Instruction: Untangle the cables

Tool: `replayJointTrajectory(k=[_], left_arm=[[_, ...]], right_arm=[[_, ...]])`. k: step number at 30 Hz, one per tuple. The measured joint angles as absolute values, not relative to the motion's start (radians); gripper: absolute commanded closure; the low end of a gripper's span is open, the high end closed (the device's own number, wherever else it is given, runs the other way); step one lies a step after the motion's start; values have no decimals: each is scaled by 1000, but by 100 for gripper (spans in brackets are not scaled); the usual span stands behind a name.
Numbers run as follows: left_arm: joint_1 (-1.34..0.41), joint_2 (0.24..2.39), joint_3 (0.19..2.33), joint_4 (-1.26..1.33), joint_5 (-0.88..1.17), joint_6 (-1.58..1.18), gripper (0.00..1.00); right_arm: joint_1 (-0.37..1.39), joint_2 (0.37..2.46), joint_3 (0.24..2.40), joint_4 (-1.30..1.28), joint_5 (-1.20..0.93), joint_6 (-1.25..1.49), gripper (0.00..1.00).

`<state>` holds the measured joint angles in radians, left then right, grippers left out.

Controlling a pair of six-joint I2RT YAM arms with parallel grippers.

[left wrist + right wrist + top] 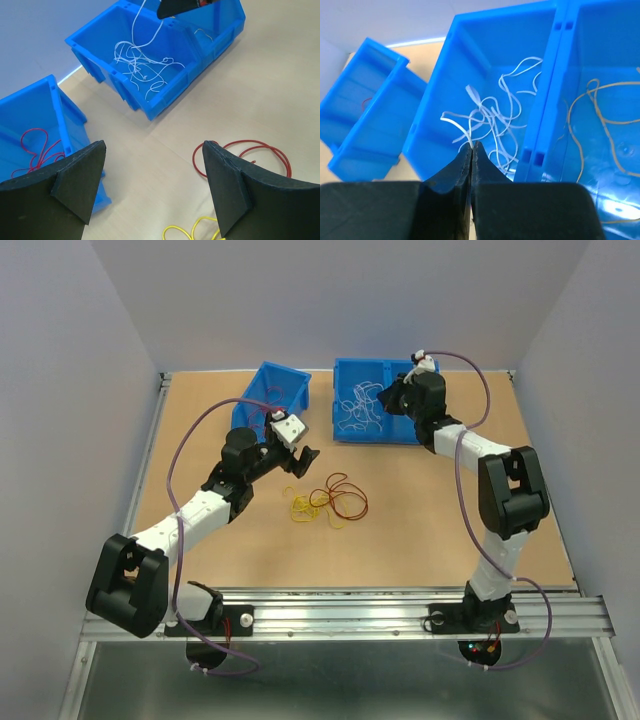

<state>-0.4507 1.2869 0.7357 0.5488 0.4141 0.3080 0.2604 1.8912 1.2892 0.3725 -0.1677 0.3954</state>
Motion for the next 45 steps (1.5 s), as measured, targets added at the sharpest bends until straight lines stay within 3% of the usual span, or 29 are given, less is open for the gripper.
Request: replayJointTrajectory(k=[2, 9, 16, 21, 27, 32, 40, 45], left_arm=[[-451, 1287, 736, 549, 414, 310, 11], [-451, 1292, 736, 549, 413, 314, 11], [-456, 1296, 736, 544, 410, 323, 10], [-481, 1325, 764, 503, 402, 351, 9], [-557, 1401, 861, 382, 369, 417, 9], [-583, 1403, 862, 349, 324, 435, 9], [-556, 1353, 826, 403, 230, 399, 9], [-517, 1294, 810, 452, 220, 364, 9]], right_arm=[[260, 1912, 1324, 362, -148, 384, 99], [260, 1926, 1366, 319, -117, 319, 66], [260, 1933, 1366, 298, -150, 282, 51], [260, 1885, 1325, 289, -187, 258, 30], [265, 1643, 1115, 219, -373, 155, 18], [308, 1503, 964, 150, -447, 48, 14], [412, 1523, 903, 59, -512, -117, 15], [434, 1587, 906, 49, -581, -207, 0]])
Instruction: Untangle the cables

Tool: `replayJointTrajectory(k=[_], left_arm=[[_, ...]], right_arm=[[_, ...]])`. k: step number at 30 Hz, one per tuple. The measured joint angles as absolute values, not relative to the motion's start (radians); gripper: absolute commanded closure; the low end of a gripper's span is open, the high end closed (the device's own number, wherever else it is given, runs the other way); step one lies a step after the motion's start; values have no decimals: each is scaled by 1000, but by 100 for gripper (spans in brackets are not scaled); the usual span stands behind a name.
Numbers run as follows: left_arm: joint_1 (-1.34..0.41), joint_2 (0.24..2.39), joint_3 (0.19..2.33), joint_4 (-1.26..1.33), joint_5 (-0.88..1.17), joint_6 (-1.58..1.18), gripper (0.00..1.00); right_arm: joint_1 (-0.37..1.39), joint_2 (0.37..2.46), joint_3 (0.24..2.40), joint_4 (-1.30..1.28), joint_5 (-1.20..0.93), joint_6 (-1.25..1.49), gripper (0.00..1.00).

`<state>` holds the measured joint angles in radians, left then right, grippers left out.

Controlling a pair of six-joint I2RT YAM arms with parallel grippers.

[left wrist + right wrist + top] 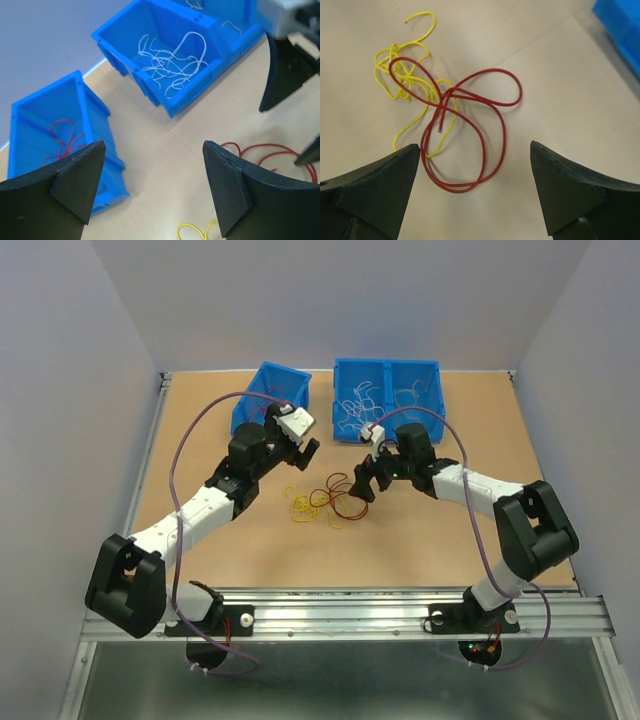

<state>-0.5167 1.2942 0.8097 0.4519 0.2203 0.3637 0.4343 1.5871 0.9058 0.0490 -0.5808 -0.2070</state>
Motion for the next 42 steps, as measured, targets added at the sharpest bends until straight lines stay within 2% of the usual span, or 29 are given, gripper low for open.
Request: replayJointTrajectory(k=[15, 18, 21, 26, 29, 33, 34, 36, 39, 42], left_arm=[[-482, 1282, 796, 490, 232, 327, 9], [-482, 1282, 795, 490, 236, 327, 9], [-482, 1282, 795, 490, 237, 327, 9], [-482, 1282, 794, 490, 244, 327, 9], [-482, 1282, 794, 490, 247, 327, 9], [-482, 1282, 794, 490, 252, 327, 9], [-482, 1282, 794, 490, 253, 327, 9], [-482, 1282, 794, 490, 254, 327, 9], [-482, 1282, 794, 490, 255, 327, 9], [-482, 1282, 794, 490, 255, 327, 9]], right_arm=[[538, 1805, 1095, 33, -646, -319, 0], [538, 1844, 1126, 24, -633, -319, 5], [540, 1882, 1163, 1, -624, -324, 20], [550, 1920, 1208, -61, -619, -342, 20], [559, 1939, 1223, -99, -614, -353, 23], [570, 1961, 1243, -153, -596, -371, 53], [571, 1966, 1248, -161, -592, -373, 66], [572, 1972, 1256, -176, -583, -380, 74], [572, 1972, 1264, -189, -587, -393, 97], [571, 1970, 1269, -192, -616, -408, 100]])
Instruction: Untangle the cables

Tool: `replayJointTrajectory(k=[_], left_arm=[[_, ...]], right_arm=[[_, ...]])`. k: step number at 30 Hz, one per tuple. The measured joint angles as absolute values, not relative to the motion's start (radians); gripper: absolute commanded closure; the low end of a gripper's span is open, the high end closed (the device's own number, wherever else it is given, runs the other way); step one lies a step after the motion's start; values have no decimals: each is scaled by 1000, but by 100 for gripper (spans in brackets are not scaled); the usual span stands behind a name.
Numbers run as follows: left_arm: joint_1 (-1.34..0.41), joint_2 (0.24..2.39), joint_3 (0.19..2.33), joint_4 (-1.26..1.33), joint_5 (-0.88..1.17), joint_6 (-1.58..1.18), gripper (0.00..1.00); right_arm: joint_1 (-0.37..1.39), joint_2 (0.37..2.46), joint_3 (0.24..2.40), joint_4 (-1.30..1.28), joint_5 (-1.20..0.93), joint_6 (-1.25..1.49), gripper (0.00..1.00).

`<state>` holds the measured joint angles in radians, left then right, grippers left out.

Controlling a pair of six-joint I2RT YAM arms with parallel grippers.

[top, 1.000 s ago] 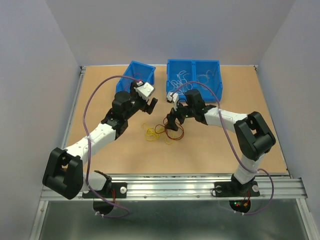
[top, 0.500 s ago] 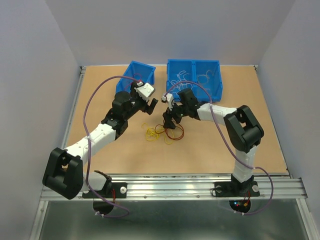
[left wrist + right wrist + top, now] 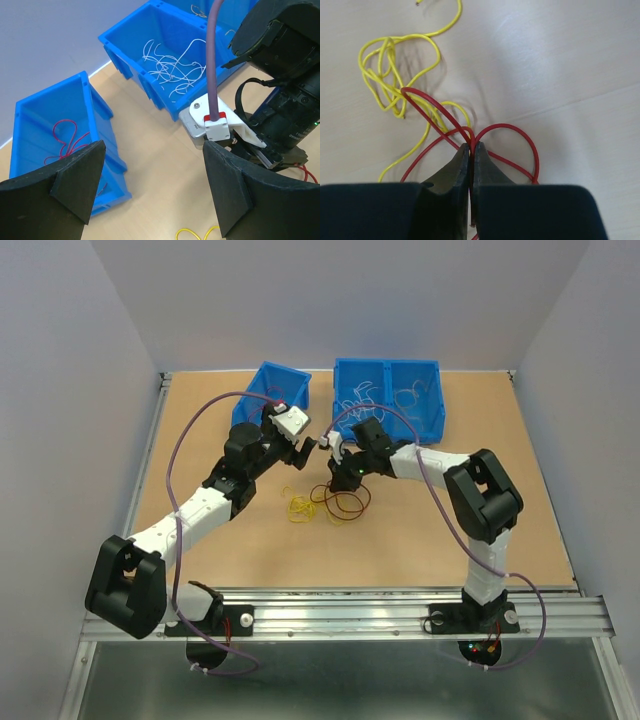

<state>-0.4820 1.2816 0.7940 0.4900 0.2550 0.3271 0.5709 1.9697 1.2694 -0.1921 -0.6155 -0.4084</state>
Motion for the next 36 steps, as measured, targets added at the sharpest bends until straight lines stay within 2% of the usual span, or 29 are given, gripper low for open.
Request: replayJointTrajectory(k=[5, 14, 21, 28, 36], left_arm=[[-482, 1282, 794, 490, 258, 327, 9], [-480, 1280, 793, 490, 256, 323, 9], [-462, 1274, 793, 498, 247, 303, 9], [-449, 1263, 793, 513, 243, 290, 9], [-445, 1264, 784, 509, 362, 306, 7]], right_arm=[[571, 1906, 1252, -166, -691, -414, 99], [571, 1530, 981, 110, -760, -347, 99], [571, 1311, 766, 374, -511, -180, 99], [556, 1184, 665, 566, -244, -41, 99], [551, 1179, 661, 650, -160, 38, 99]])
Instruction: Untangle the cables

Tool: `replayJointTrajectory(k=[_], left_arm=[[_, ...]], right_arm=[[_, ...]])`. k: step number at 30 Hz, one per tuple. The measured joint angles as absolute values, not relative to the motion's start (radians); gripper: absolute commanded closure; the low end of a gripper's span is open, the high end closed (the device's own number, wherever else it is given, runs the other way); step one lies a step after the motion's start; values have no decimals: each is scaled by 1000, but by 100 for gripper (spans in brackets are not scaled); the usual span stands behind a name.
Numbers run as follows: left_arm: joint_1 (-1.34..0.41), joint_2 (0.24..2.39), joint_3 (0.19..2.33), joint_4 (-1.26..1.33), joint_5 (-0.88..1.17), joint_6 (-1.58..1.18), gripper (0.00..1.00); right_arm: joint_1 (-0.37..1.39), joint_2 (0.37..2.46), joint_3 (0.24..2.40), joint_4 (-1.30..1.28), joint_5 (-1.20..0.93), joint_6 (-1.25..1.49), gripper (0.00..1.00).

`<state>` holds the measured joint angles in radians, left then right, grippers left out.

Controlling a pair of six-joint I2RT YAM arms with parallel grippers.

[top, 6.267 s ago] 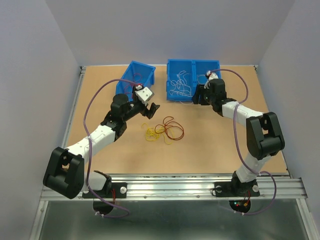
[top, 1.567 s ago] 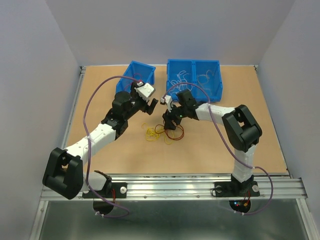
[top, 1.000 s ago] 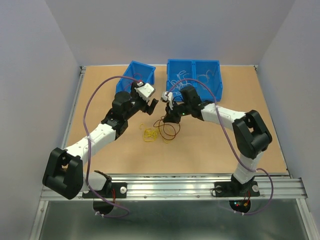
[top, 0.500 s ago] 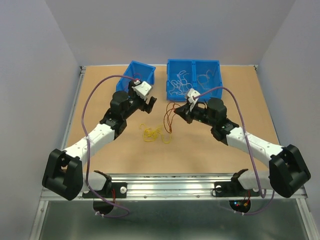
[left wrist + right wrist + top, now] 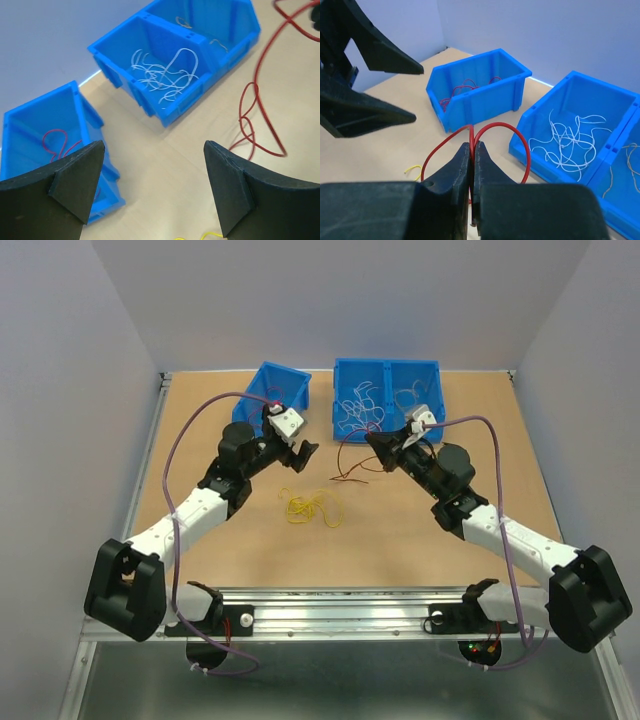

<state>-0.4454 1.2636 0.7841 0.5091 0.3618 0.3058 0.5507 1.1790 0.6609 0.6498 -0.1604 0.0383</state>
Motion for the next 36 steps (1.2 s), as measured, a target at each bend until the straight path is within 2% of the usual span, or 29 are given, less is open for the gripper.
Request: replayJointTrajectory(k=[5, 18, 36], left_arm=[[-456, 1288, 784, 479, 493, 352, 7], [-479, 1428, 784, 447, 682, 500, 8], [-592, 1582, 787, 506, 612, 535, 9]], right_arm=[[551, 1192, 661, 663, -160, 55, 99], [550, 1214, 661, 664, -122, 58, 99], [550, 1219, 661, 665, -119, 61, 99]])
